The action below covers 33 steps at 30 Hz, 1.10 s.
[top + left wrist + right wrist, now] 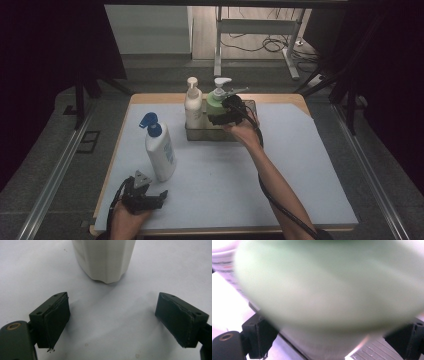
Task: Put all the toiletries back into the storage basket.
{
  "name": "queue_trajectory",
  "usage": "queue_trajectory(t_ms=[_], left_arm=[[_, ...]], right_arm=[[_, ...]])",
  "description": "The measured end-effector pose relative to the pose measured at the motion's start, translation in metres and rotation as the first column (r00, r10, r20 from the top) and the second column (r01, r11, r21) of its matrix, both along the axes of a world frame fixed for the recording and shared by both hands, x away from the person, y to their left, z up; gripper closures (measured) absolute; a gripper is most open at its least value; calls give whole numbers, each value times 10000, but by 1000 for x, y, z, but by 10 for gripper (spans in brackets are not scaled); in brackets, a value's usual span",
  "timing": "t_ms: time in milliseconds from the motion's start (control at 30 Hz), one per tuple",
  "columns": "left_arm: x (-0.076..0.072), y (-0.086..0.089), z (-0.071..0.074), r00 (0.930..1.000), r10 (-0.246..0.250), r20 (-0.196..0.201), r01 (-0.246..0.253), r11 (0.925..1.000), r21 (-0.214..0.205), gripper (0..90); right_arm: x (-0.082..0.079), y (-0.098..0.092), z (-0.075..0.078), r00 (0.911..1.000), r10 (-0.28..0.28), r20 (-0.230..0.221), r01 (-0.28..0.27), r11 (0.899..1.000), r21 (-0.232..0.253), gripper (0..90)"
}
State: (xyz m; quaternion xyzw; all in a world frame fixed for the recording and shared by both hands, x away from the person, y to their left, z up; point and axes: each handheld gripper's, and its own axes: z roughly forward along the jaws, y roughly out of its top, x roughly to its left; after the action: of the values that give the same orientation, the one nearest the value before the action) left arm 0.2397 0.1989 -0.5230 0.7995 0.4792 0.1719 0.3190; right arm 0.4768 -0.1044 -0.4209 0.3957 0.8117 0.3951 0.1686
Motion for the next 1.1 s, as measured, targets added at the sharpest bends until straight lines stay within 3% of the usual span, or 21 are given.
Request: queue_trajectory(t_ms=[567,733,967,1100], left_arm=[[0,0,0,10000,-3,4,3,10000,-14,123],[0,0,0,10000,-2,4,2,10000,-15,123],[0,0,0,10000,5,2,-5,10000,-9,123],[0,0,0,10000,4,0,-4,10000,-8,123]], right_arm=[[-33,-27,7,9989,391,247,-394,9992,102,230],[-41,-40,9,9991,377,209,-384,9987,339,346],[-41,-59,4,9998,181,77,-186,9976,662,541],[-36,-64,3,9999,-43,165,35,9989,468,602]])
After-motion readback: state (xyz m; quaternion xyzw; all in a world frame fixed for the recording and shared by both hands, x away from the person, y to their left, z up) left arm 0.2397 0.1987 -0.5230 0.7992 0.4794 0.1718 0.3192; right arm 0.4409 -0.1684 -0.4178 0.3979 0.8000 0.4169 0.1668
